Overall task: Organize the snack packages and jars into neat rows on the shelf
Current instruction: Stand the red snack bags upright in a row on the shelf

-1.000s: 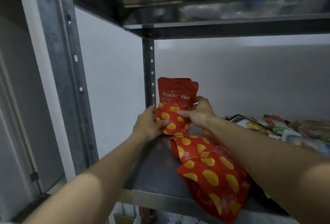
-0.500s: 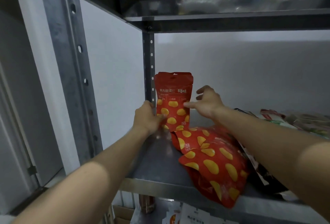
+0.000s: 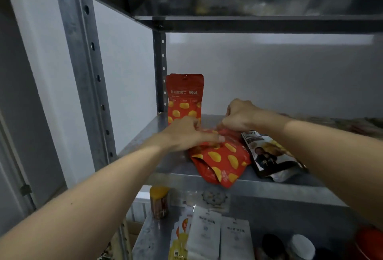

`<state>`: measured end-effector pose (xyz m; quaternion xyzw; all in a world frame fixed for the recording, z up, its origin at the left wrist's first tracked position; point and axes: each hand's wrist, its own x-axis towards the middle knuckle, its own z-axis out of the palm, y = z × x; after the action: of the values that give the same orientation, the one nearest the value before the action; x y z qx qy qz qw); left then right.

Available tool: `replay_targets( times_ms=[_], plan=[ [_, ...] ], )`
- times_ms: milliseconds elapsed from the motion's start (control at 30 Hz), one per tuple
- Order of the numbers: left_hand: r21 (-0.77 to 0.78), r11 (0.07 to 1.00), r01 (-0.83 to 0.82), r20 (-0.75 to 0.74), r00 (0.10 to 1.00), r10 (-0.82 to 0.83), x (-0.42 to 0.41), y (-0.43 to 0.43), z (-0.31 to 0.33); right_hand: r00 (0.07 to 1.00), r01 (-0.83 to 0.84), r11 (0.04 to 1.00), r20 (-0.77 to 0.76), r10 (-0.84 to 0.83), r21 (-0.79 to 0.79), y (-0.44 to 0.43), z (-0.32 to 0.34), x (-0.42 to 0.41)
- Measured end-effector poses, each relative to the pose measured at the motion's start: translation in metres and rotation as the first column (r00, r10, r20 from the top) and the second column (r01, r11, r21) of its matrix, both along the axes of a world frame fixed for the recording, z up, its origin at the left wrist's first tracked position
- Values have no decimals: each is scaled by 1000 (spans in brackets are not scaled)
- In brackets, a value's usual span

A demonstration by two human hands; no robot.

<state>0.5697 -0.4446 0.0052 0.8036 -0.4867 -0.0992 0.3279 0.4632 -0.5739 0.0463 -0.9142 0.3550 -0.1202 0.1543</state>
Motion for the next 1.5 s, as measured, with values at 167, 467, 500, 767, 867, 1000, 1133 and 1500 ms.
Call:
replay_targets(
  times_ms=[167, 467, 500, 767, 867, 1000, 1133, 1500],
  plan=[
    [160, 985, 70, -128, 991, -50, -14, 10, -7, 998, 48, 999, 50, -48, -7, 17, -12, -21],
    [-88, 992, -87, -421, 906, 42, -9, 29, -25, 970, 185, 973, 131, -203, 141, 58, -33, -41],
    [-123, 988, -97, -435, 900, 34, -9, 33, -26, 963, 196, 966, 151, -222, 169, 59, -35, -41],
    [-410, 885, -221, -458, 889, 9, -11, 45, -23, 812, 90, 886, 481, -329, 455, 60, -31, -30],
    [-468, 834, -292, -481, 876, 36, -10, 39, -20, 755, -74, 802, 559, -344, 593, 55, -31, -24],
    [-533, 786, -313, -515, 857, -8, -18, 24, -16, 758, -427, 597, 629, -173, 679, 48, -32, -23],
    [-544, 795, -267, -502, 863, -53, -22, 7, -11, 695, -458, 610, 688, -208, 647, 32, -29, -29],
    [-76, 993, -94, 91, 991, 100, 15, -27, 5, 648, -317, 734, 702, -295, 601, -10, -27, -54]
  ],
)
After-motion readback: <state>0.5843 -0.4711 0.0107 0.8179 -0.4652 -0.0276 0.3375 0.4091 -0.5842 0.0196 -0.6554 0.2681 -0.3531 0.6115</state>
